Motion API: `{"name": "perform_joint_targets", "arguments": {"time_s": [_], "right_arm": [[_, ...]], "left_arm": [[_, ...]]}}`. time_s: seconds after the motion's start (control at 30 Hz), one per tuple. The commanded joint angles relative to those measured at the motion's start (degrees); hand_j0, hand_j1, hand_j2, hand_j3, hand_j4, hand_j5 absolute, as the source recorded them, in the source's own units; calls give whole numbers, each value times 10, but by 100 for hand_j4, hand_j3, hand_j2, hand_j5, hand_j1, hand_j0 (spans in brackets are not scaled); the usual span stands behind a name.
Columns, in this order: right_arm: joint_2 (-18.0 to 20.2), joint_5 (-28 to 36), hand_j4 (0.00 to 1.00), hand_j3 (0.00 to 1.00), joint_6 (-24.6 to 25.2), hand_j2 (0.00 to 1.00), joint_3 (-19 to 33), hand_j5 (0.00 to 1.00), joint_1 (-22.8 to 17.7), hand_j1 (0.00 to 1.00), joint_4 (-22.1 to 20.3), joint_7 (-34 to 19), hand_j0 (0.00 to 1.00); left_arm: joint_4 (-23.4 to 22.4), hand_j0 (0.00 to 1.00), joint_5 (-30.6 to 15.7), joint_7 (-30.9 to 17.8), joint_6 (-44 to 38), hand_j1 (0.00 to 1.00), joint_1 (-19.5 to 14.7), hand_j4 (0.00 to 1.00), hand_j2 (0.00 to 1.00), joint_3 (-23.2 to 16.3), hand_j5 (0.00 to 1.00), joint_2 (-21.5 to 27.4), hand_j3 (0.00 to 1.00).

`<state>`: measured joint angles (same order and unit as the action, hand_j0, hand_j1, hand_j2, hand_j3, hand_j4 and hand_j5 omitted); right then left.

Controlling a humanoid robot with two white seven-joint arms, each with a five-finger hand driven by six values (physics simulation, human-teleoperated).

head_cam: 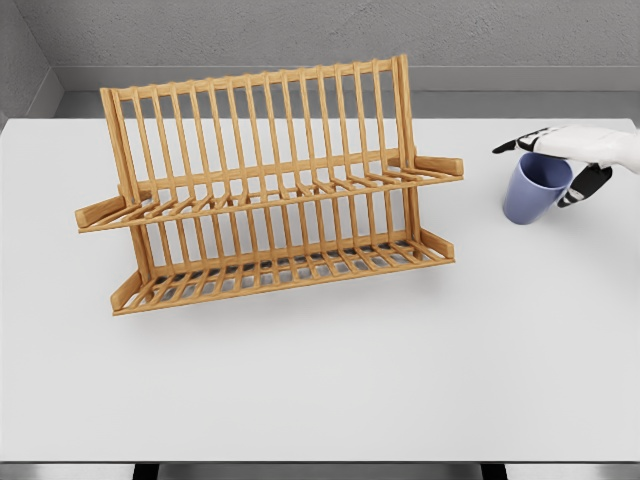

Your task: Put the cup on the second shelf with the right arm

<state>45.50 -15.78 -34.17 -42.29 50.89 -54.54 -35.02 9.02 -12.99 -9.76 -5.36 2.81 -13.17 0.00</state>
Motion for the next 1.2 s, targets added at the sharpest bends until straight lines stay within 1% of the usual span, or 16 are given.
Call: {"name": "perform_joint_targets", "arguments": {"time_s": [0.0,0.03,0.07,0.17,0.23,0.4,0.53,0.63,0.77,0.87,0.93,0.97,1.03,1.17], "right_arm": [[0,3,100,100,2,100,0,100,0,100,3,0,100],[1,3,84,84,1,84,0,84,0,84,3,0,84],[0,3,73,73,2,73,0,73,0,73,3,0,73],[0,3,65,65,1,65,0,65,0,65,1,0,65],[0,3,61,61,1,61,0,61,0,61,1,0,61],[2,3,61,61,0,61,4,61,1,61,-3,0,61],[3,5,61,61,-6,61,8,61,12,61,-6,0,61],[5,5,61,61,-6,61,22,61,16,61,-28,0,61],[2,5,61,61,-8,61,42,61,17,61,-29,0,61],[2,5,61,61,-8,61,48,61,30,61,-29,0,61],[0,5,61,61,-8,61,66,61,30,61,-29,0,61],[0,5,61,61,-8,61,68,61,31,61,-35,0,61],[2,5,61,61,-5,61,89,61,30,61,-73,0,61],[7,5,61,61,-5,61,92,61,30,61,-124,0,61]], "left_arm": [[-1,100,0,-1,0,100,0,100,100,0,100,0,100],[-1,100,0,0,0,100,0,100,100,0,100,0,100],[-1,100,0,0,0,100,0,100,100,0,100,0,100],[-1,100,0,0,0,100,0,100,100,0,100,0,100],[-1,100,0,0,0,100,0,100,100,0,100,0,100],[-1,100,0,0,0,100,0,100,100,0,100,0,100],[0,100,0,0,0,100,0,100,100,0,100,0,100],[-1,100,0,0,0,100,0,100,100,0,100,0,100],[-1,100,0,0,0,100,0,100,100,0,100,0,100],[0,100,0,0,0,100,0,100,100,0,100,0,100],[0,100,0,-1,0,100,0,100,100,0,100,0,100],[-1,100,0,0,0,100,0,100,100,0,100,0,100],[0,100,0,-1,0,100,0,100,100,0,100,0,100],[-1,100,0,0,0,100,0,100,100,0,100,0,100]]}}
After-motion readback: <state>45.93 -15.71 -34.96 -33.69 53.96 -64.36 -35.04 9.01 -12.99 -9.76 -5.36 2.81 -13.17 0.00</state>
